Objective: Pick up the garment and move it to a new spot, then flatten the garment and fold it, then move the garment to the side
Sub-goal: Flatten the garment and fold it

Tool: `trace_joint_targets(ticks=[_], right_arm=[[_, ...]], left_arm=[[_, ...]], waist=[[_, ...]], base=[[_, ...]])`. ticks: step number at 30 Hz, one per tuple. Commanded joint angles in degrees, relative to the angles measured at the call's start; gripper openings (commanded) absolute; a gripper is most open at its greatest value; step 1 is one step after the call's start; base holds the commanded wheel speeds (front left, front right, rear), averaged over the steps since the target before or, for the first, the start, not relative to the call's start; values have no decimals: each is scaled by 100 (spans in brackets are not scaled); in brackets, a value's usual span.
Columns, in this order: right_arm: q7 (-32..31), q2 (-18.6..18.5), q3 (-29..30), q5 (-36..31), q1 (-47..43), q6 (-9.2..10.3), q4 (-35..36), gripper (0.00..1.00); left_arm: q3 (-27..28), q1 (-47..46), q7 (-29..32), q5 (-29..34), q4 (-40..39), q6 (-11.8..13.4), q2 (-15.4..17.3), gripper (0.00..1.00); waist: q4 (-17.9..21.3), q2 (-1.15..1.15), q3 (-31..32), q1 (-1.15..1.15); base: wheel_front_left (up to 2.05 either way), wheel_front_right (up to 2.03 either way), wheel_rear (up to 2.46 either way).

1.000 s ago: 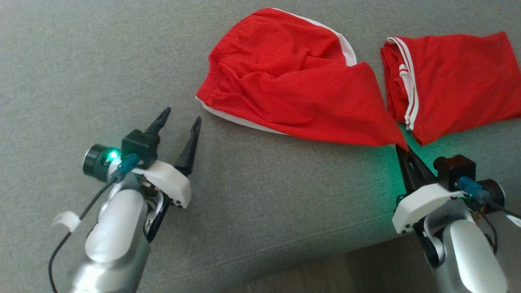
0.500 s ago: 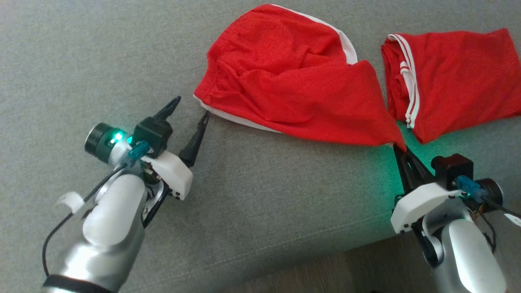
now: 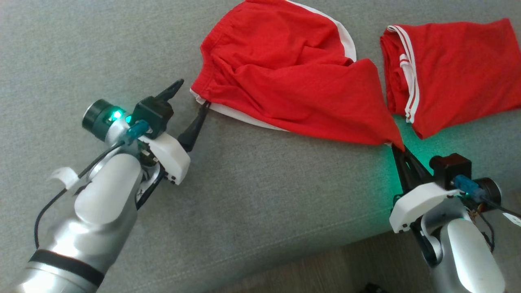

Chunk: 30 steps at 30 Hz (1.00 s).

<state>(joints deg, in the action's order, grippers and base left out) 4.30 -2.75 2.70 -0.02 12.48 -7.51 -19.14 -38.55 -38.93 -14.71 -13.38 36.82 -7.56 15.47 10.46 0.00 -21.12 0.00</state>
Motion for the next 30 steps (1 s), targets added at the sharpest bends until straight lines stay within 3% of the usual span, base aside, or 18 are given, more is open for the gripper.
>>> trace_joint_targets(ticks=[1,9,10,11,14,22,30], right_arm=[[51,-13,-124,13,114,2,128,0],[60,-13,-142,194,180,2,44,0],[61,-13,-143,193,187,2,41,0],[61,-13,-147,193,194,2,39,0],[58,-13,-150,179,207,2,40,0],[37,-13,-71,96,213,2,41,0],[104,-13,-72,-1,344,2,298,0]], left_arm=[[60,-251,-29,-86,-209,8,224,100],[-342,-420,-29,-309,-166,8,385,100],[-361,-435,-29,-325,-152,8,383,87],[-376,-449,-29,-341,-142,8,379,49],[-415,-475,-29,-392,-164,8,366,0],[-284,-365,-29,-423,-464,8,357,0],[288,180,-29,-650,-879,33,209,0]], waist=[[6,0,-11,0],[-13,0,-57,0],[-21,0,-61,0],[-31,0,-62,0],[-71,0,-60,0],[-220,0,39,0],[-441,0,441,0]], base=[[0,0,0],[0,0,0],[0,0,0],[0,0,0],[0,0,0],[0,0,0],[0,0,0]])
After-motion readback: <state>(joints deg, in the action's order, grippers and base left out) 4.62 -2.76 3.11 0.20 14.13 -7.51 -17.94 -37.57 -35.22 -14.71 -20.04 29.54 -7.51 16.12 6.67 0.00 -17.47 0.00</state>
